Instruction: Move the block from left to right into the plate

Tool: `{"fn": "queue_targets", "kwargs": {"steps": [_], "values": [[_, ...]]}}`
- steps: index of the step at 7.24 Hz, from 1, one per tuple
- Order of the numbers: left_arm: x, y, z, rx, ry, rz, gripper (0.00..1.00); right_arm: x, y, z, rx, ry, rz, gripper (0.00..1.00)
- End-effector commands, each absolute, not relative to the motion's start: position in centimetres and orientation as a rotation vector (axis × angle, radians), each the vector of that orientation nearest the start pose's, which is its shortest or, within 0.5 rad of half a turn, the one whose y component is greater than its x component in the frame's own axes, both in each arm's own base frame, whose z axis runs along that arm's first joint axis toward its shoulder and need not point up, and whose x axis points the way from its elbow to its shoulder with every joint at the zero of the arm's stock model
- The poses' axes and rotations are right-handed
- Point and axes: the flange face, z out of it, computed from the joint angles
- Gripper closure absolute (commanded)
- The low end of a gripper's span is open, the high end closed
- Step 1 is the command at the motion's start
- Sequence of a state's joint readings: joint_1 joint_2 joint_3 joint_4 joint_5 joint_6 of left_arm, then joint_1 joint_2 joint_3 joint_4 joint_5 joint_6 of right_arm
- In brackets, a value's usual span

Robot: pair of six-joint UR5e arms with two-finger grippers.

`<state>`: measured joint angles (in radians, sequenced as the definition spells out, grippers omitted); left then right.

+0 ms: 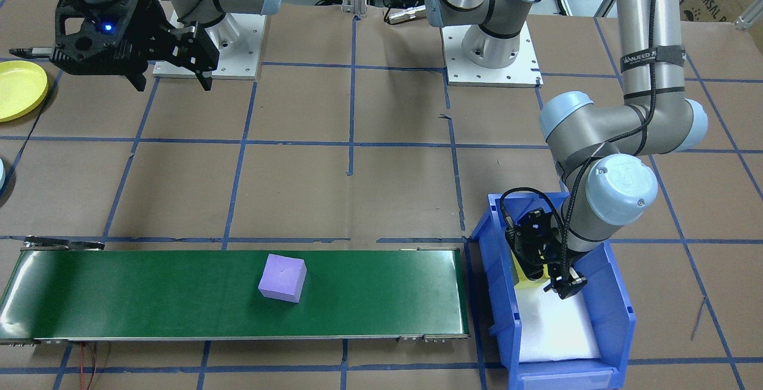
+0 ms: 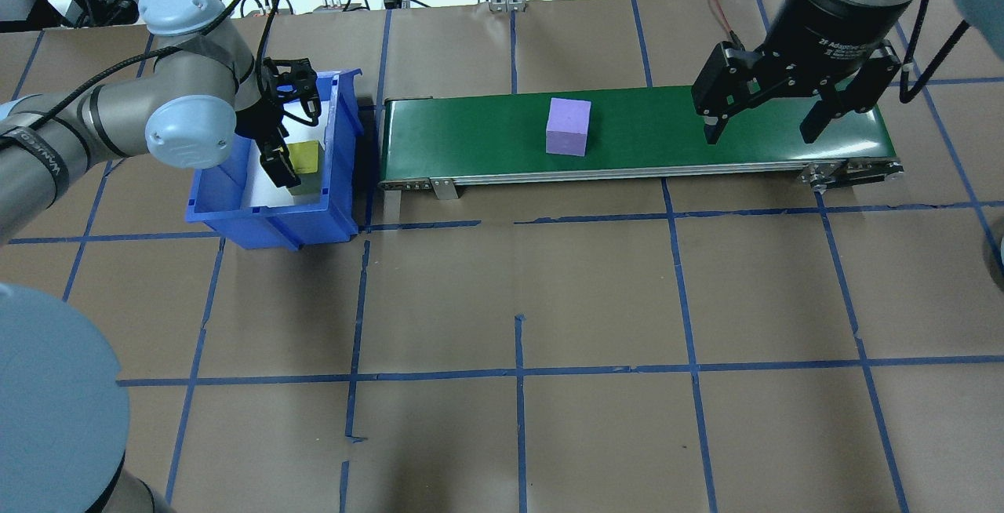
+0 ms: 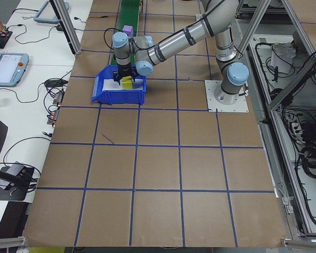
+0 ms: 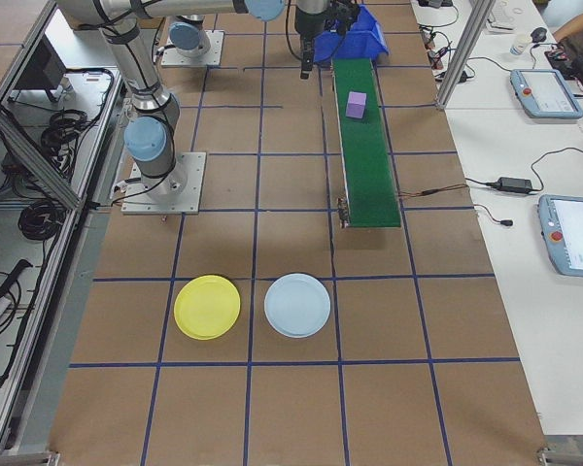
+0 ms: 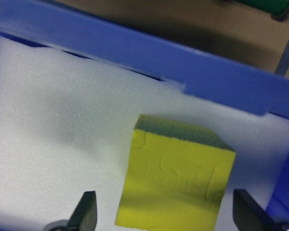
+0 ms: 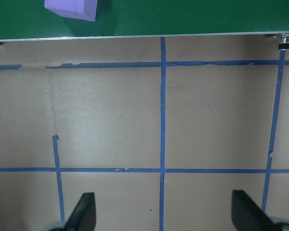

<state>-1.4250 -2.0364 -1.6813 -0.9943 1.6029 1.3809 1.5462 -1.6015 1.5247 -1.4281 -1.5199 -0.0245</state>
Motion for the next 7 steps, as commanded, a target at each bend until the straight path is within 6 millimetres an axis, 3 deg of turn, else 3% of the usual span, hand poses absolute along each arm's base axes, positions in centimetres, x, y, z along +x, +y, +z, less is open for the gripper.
{"fn": "queue_targets", "kwargs": {"steps": [1,2,3,4,5,7], "values": [[-4.3,-63.3,21.4,1.827,2.587,0.022,0.18,12.7,-47.4,51.2,0.003,3.086,0.100,0.00],[-4.3,-63.4,21.6,1.824,2.591,0.017,0.42,12.7,-47.4,51.2,0.003,3.086,0.100,0.00],[-4.3,-63.6,22.2,1.814,2.588,-0.001,0.48,12.7,-47.4,51.2,0.003,3.086,0.100,0.00],[-4.3,-63.7,23.8,1.761,2.595,-0.037,0.48,12.7,-47.4,51.2,0.003,3.086,0.095,0.00],[-4.3,-64.0,25.9,1.598,2.675,-0.092,0.48,12.4,-47.6,51.3,0.012,3.083,0.090,0.00],[-4.2,-65.0,32.2,1.077,2.869,-0.251,0.48,10.5,-48.7,51.3,0.068,3.083,0.069,0.00]]}}
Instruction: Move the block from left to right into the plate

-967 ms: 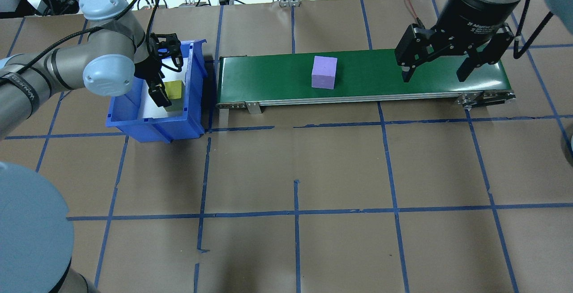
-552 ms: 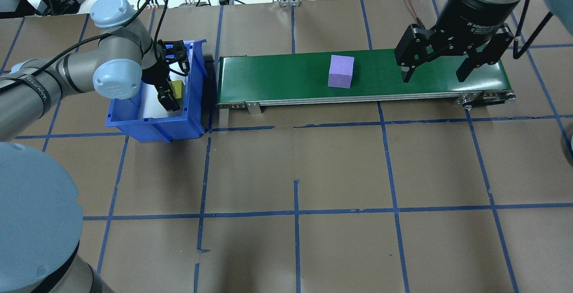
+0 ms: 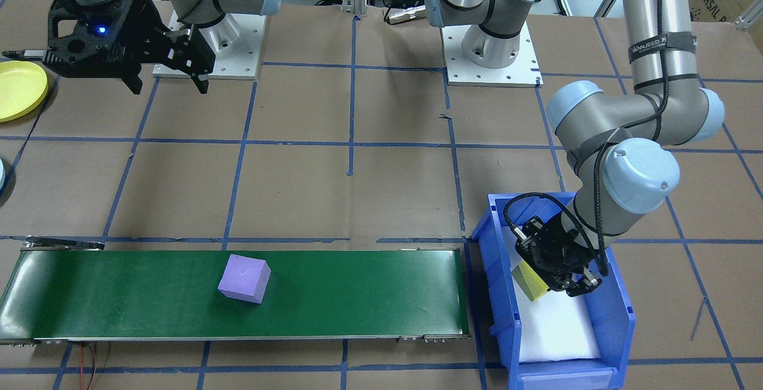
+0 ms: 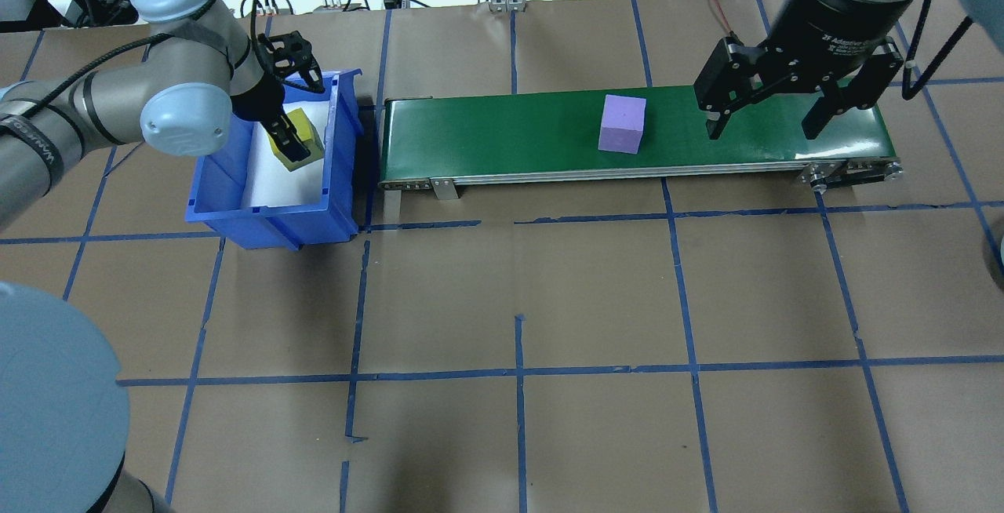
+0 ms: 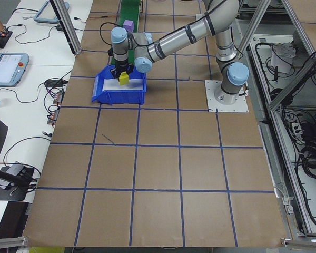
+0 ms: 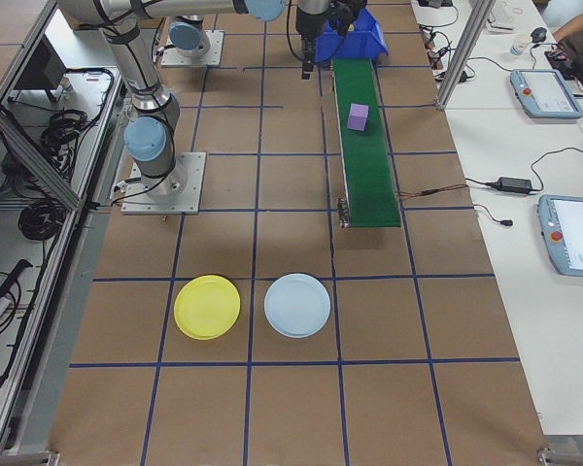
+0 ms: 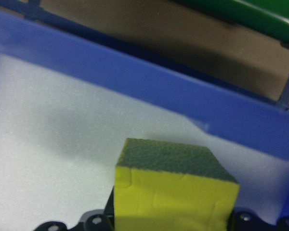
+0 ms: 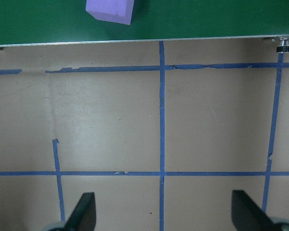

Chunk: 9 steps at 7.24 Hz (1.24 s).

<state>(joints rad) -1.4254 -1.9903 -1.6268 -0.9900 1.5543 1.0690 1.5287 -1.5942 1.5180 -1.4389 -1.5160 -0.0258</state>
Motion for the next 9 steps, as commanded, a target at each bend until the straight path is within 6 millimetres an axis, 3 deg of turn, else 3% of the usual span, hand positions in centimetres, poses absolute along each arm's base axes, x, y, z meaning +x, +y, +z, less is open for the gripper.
{"fn": "queue_targets", "kwargs": {"steps": [1,3,5,6,7,8,9], "values": [[-5.9,-65.3,34.4,0.919,2.908,-0.296,0.48,6.3,-50.1,52.3,0.183,3.043,0.028,0.00],[-10.8,-65.8,36.4,0.555,3.041,-0.313,0.48,-3.3,-53.2,50.4,0.271,2.990,0.015,0.00],[-19.2,-65.2,33.1,0.440,3.111,-0.248,0.50,-11.8,-58.0,44.3,0.196,3.023,-0.051,0.00],[-21.2,-64.9,30.5,0.391,3.131,-0.180,0.54,-14.6,-58.7,42.1,0.183,3.022,-0.048,0.00],[-25.2,-64.2,26.9,0.443,3.117,-0.107,0.54,-16.0,-59.1,40.8,0.158,3.015,-0.038,0.00],[-27.6,-63.5,24.9,0.457,3.112,-0.068,0.54,-17.0,-61.0,38.6,0.146,3.028,-0.096,0.00],[-27.6,-63.6,24.8,0.445,3.114,-0.070,0.54,-17.5,-61.9,36.9,0.150,3.022,-0.102,0.00]]}}
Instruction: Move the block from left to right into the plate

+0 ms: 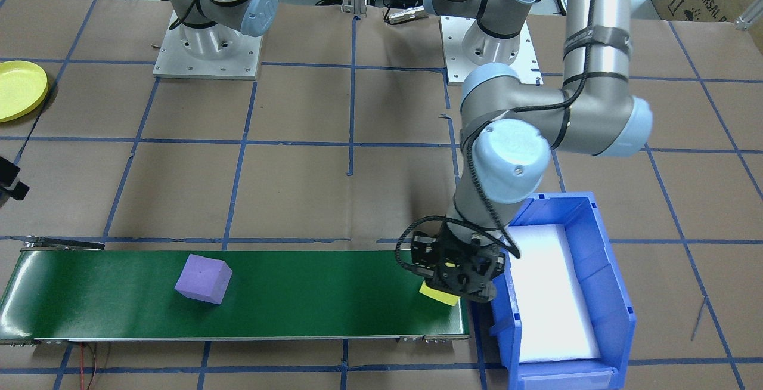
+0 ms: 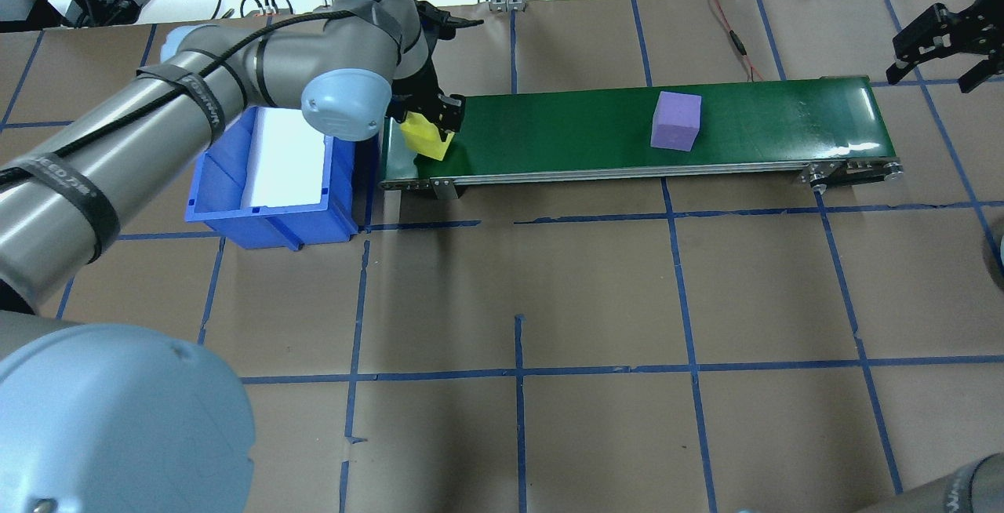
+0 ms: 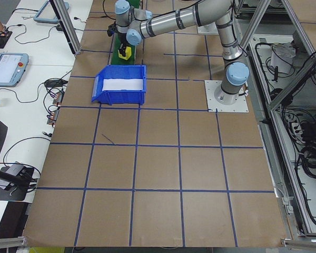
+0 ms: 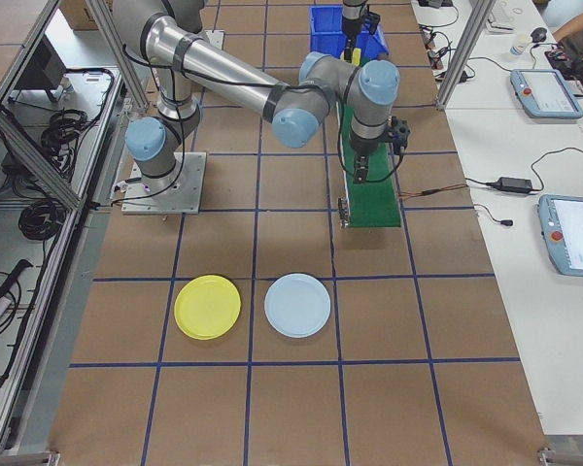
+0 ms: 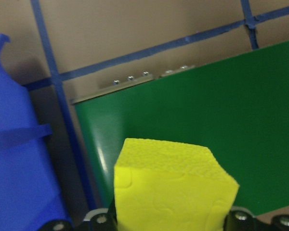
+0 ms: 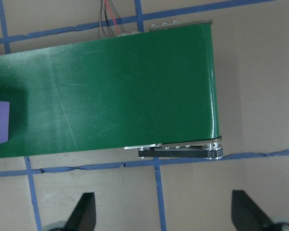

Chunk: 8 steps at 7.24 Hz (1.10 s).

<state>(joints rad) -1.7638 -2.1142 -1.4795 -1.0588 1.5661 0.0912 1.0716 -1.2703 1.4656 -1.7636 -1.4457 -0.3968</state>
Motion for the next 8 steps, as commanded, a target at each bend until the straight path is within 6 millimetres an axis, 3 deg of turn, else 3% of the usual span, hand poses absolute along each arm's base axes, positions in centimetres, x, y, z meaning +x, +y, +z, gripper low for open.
{"fn": "queue_targets", "kwargs": {"steps": [1,2,3,5,6,7,8], "values": [[-27.7,-63.6,25.0,0.440,3.116,-0.074,0.52,-17.6,-62.3,36.5,0.159,3.012,-0.103,0.00],[-27.7,-63.7,25.3,0.417,3.120,-0.084,0.01,-17.4,-62.9,35.8,0.158,2.964,-0.133,0.00],[-27.8,-64.1,26.1,0.330,3.136,-0.109,0.00,-17.4,-63.7,35.0,0.159,2.941,-0.176,0.00],[-27.9,-64.0,32.1,0.325,3.152,-0.245,0.00,-17.2,-64.4,33.5,0.165,2.880,-0.185,0.00],[-27.7,-62.5,35.5,0.330,3.163,-0.266,0.00,-16.9,-64.7,33.0,0.160,2.845,-0.192,0.00],[-27.1,-60.3,40.3,0.359,3.178,-0.259,0.00,-16.8,-65.0,32.5,0.165,2.820,-0.193,0.00],[-24.8,-57.7,44.7,0.327,3.179,-0.226,0.00,-16.8,-65.1,32.0,0.175,2.802,-0.191,0.00]]}}
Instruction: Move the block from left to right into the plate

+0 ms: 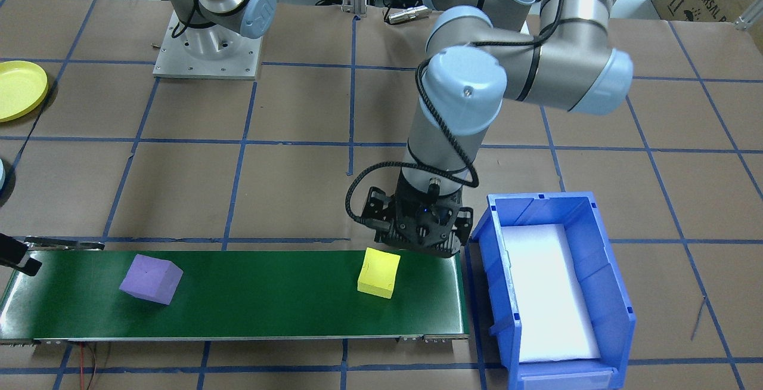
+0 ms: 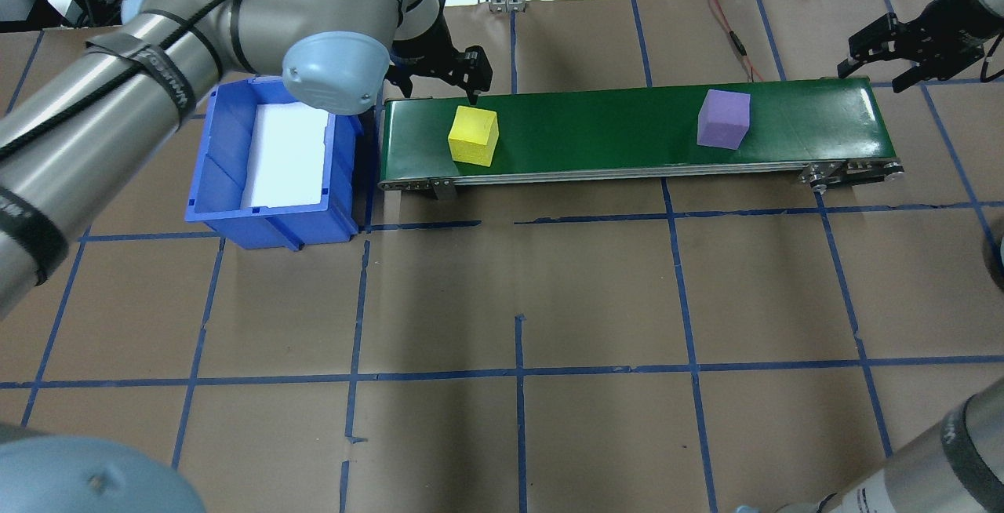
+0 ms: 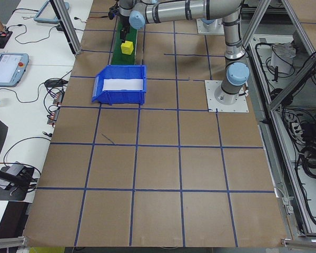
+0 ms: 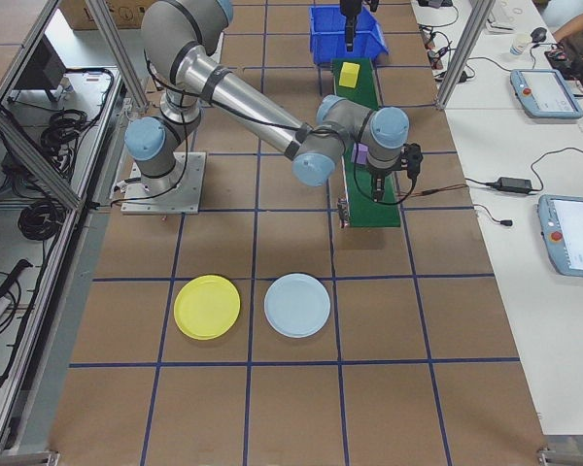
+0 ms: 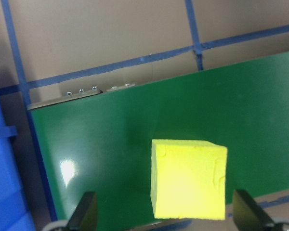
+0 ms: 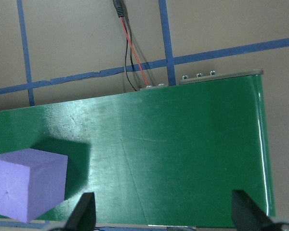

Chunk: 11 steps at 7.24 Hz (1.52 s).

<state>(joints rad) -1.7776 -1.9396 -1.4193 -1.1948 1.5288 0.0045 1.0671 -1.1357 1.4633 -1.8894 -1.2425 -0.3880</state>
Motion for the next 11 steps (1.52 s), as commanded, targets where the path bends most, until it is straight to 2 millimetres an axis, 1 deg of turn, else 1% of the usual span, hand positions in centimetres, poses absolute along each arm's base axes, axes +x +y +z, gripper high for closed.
{"fn": "queue_targets", "kwargs": {"steps": [1,2,3,4,5,6,8,9,10,11], "values": [[-22.4,-54.0,50.3,0.276,3.180,-0.251,0.00,-16.7,-65.3,31.7,0.179,2.779,-0.196,0.00],[-19.5,-50.5,54.5,0.210,3.169,-0.333,0.00,-16.6,-65.2,31.5,0.182,2.778,-0.192,0.00],[-18.1,-48.8,54.0,0.173,3.170,-0.250,0.00,-16.2,-65.2,31.7,0.198,2.738,-0.208,0.00],[-17.2,-48.1,52.1,0.144,3.172,-0.167,0.00,-15.7,-65.1,31.2,0.218,2.700,-0.207,0.00],[-17.2,-47.6,51.6,0.144,3.189,-0.155,0.00,-15.4,-65.1,31.1,0.238,2.697,-0.212,0.00],[-17.2,-46.8,51.7,0.145,3.179,-0.147,0.00,-15.3,-64.9,30.2,0.251,2.698,-0.203,0.00],[-16.8,-45.7,51.7,0.139,3.171,-0.145,0.00,-15.2,-64.7,30.0,0.268,2.697,-0.198,0.00],[-16.7,-45.4,51.0,0.136,3.172,-0.118,0.00,-15.2,-64.8,29.9,0.267,2.703,-0.201,0.00],[-16.6,-45.3,50.9,0.167,3.171,-0.119,0.00,-15.2,-64.8,29.6,0.283,2.703,-0.192,0.00],[-16.1,-45.5,51.0,0.160,3.171,-0.124,0.00,-15.2,-64.9,28.4,0.283,2.702,-0.190,0.00]]}}
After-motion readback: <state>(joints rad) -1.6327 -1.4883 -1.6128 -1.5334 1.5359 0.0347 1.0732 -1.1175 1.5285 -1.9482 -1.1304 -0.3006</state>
